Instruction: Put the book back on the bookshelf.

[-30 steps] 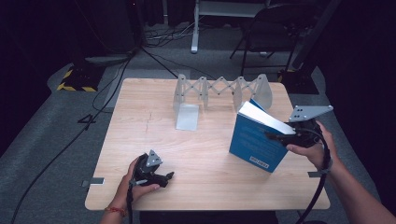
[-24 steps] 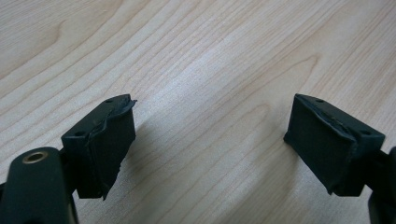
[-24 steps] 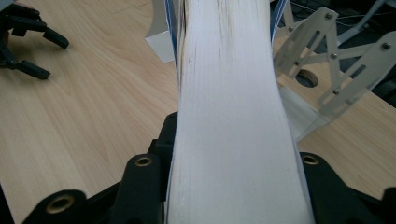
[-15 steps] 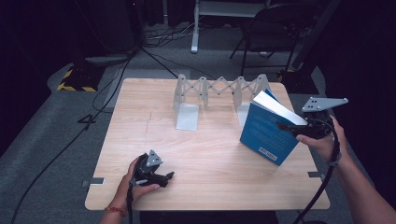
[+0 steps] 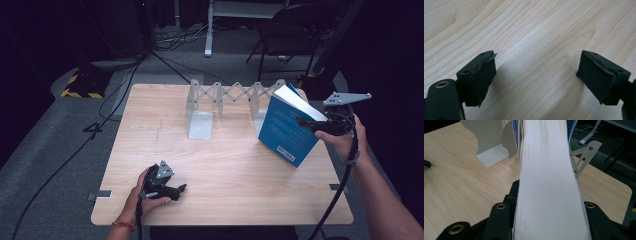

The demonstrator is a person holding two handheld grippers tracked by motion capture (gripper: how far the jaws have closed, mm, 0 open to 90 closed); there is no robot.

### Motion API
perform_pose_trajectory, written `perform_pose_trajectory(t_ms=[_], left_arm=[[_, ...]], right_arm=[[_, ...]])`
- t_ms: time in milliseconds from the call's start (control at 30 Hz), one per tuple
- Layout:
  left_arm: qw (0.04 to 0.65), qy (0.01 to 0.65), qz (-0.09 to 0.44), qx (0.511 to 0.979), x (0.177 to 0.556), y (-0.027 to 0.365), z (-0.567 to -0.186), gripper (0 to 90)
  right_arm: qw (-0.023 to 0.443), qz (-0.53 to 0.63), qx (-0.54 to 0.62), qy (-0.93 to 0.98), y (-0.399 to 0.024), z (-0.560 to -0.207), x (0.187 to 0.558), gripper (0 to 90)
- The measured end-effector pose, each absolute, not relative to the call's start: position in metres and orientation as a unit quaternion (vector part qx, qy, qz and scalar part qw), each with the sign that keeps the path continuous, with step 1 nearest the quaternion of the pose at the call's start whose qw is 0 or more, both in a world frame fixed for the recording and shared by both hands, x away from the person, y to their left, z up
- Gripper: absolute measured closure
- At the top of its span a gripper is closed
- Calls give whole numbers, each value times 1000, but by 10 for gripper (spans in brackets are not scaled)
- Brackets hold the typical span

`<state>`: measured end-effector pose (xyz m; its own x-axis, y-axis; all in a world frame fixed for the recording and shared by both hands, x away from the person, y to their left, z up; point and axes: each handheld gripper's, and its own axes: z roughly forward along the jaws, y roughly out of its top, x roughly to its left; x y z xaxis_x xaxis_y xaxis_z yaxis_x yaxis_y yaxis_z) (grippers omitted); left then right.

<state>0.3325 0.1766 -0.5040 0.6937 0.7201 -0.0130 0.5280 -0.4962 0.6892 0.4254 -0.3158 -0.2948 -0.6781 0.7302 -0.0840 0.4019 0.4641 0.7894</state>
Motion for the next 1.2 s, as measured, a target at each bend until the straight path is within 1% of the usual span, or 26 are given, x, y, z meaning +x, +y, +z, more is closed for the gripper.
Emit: perform_pose_trajectory(t_ms=[567,933,1200], left_arm=[[345,366,139,853,333,176,-504,153],[345,364,138,854,333,176,-504,153],[346,364,138,854,333,176,-504,153]], right_arm=[[230,371,378,816,-290,-292,466,616],[251,354,415,800,-278,-290,493,616],[248,352,423,797,-285,-288,491,616]])
